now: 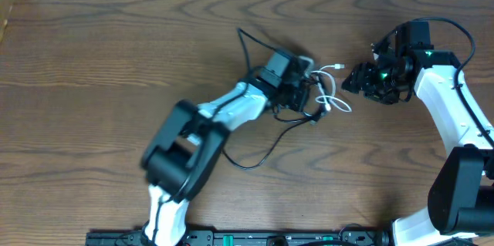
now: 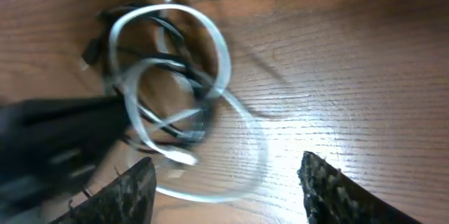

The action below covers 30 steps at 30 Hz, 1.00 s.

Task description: Untangle cables

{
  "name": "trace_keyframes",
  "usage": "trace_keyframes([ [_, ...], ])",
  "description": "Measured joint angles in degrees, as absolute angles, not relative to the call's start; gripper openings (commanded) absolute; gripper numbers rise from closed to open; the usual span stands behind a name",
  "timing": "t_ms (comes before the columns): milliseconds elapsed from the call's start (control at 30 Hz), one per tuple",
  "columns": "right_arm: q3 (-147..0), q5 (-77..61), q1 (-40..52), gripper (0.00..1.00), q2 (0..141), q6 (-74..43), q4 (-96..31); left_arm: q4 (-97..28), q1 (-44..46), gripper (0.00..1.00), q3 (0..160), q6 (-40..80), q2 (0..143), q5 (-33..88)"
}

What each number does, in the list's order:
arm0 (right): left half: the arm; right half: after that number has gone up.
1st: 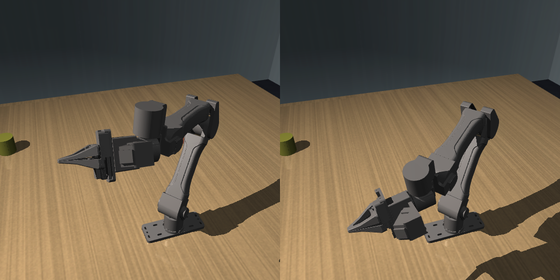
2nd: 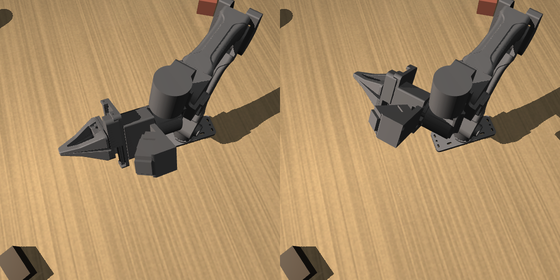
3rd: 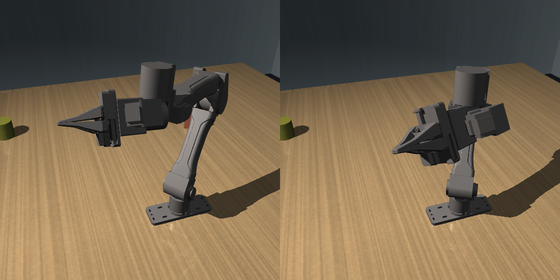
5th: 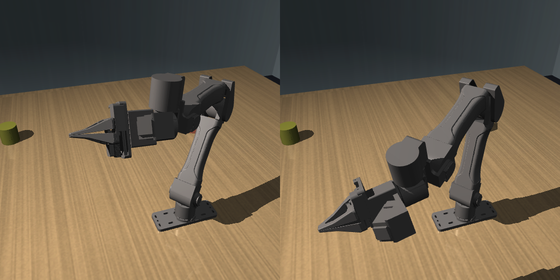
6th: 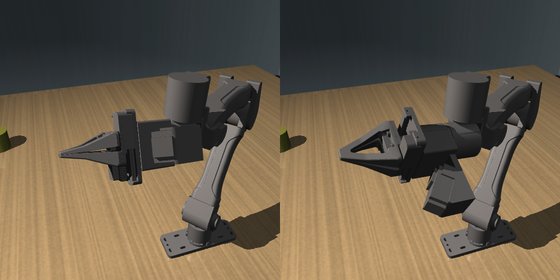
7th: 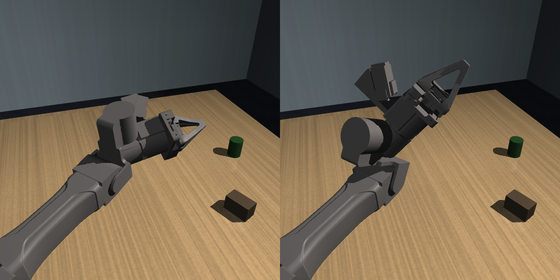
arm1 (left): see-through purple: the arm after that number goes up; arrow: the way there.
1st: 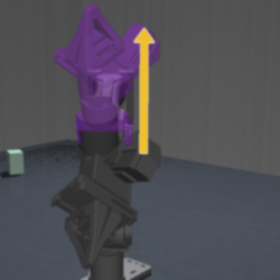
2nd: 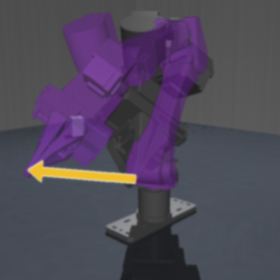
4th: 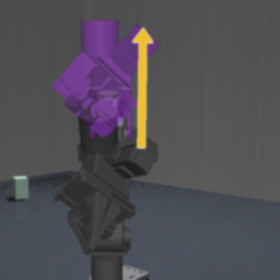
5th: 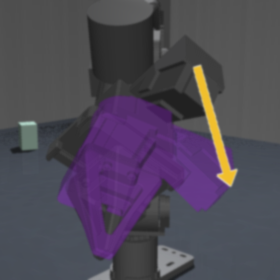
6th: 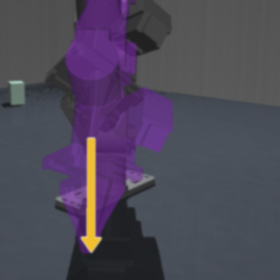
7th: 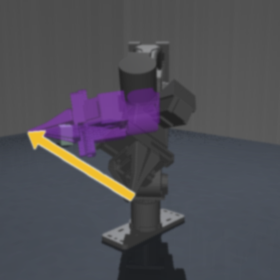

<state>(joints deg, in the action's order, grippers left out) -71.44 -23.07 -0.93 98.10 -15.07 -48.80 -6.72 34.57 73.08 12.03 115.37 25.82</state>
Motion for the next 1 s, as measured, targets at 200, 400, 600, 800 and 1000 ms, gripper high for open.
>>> trace_keyframes([
  [200, -71.44, -29.17, 0.27, 0.61, 98.10, -11.27, -47.13, -12.43, 32.45, 0.08, 73.14, 13.30, 97.97, 28.99],
  [400, -71.44, -38.85, 2.66, 0.63, 98.10, -8.03, -43.94, -14.74, 32.77, 0.08, 73.41, 13.74, 94.28, 33.39],
  [600, -71.44, -44.80, 2.92, 0.62, 98.10, -8.10, -40.75, -15.99, 31.53, 0.07, 73.41, 13.93, 95.22, 34.26],
  [800, -71.44, -44.21, 4.05, 0.58, 98.15, -12.12, -39.42, -15.62, 30.39, 0.08, 73.41, 13.98, 95.22, 34.39],
  [1000, -71.44, -38.74, 10.09, 0.50, 101.51, -18.74, -36.97, -13.39, 30.39, 0.08, 73.41, 13.98, 95.22, 34.39],
])
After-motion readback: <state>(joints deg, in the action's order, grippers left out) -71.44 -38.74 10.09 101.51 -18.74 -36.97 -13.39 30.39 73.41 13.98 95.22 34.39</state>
